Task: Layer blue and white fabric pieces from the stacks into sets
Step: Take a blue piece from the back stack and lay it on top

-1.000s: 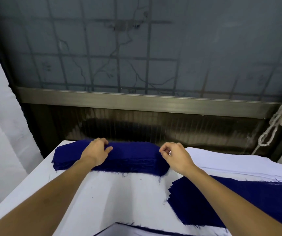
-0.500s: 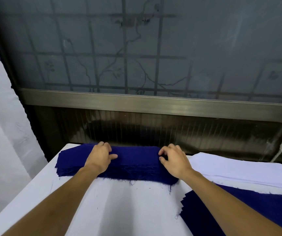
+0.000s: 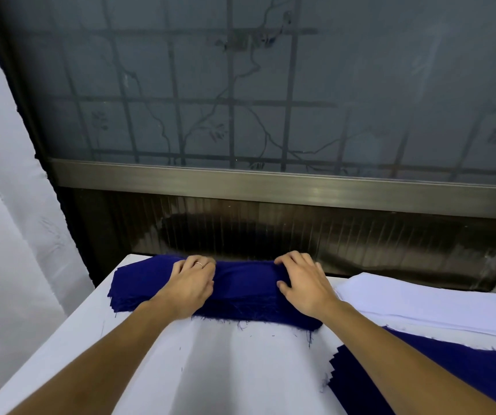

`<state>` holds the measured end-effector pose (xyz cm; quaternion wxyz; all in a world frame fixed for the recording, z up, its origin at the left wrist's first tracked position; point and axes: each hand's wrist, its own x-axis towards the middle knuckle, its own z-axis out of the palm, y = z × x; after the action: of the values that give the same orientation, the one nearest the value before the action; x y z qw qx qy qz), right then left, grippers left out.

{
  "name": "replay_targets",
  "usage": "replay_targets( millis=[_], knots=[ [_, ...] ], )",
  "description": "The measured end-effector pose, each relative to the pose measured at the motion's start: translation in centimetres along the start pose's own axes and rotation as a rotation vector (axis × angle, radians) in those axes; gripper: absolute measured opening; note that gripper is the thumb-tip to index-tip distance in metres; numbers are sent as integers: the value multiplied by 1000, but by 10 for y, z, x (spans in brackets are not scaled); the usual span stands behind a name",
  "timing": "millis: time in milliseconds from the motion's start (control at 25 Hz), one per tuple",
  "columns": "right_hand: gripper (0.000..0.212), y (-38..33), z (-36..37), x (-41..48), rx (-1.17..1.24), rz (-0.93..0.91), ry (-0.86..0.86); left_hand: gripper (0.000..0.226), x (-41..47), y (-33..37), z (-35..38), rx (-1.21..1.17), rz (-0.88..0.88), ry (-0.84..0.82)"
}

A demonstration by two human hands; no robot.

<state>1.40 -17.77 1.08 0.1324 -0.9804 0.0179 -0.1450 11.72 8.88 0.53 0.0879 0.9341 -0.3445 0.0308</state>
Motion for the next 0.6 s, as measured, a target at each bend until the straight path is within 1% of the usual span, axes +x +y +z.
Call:
replay_targets(
  millis=[80, 160, 240, 320, 400, 480, 600],
  knots=[
    [51, -9, 2, 5, 37, -46, -25, 13, -3, 0, -5, -6, 40, -20],
    [55, -17, 6, 9, 71, -74, -53, 20, -3, 0, -10, -15, 63, -12],
    [58, -23, 9, 13, 103, -89, -75, 22, -4, 2, -17, -114, 59, -11],
    [61, -29, 8, 17, 148, -112, -92, 32, -5, 7, -26, -240, 63, -8],
    [61, -40, 6, 22, 208, -152, -109, 43, -6, 17, -36, -302, 97, 14],
    [51, -55, 3, 28, 269, -169, -123, 51, -6, 27, -44, -311, 151, 71],
    [28, -69, -9, 33, 314, -161, -119, 48, -9, 34, -58, -327, 167, 149]
  ],
)
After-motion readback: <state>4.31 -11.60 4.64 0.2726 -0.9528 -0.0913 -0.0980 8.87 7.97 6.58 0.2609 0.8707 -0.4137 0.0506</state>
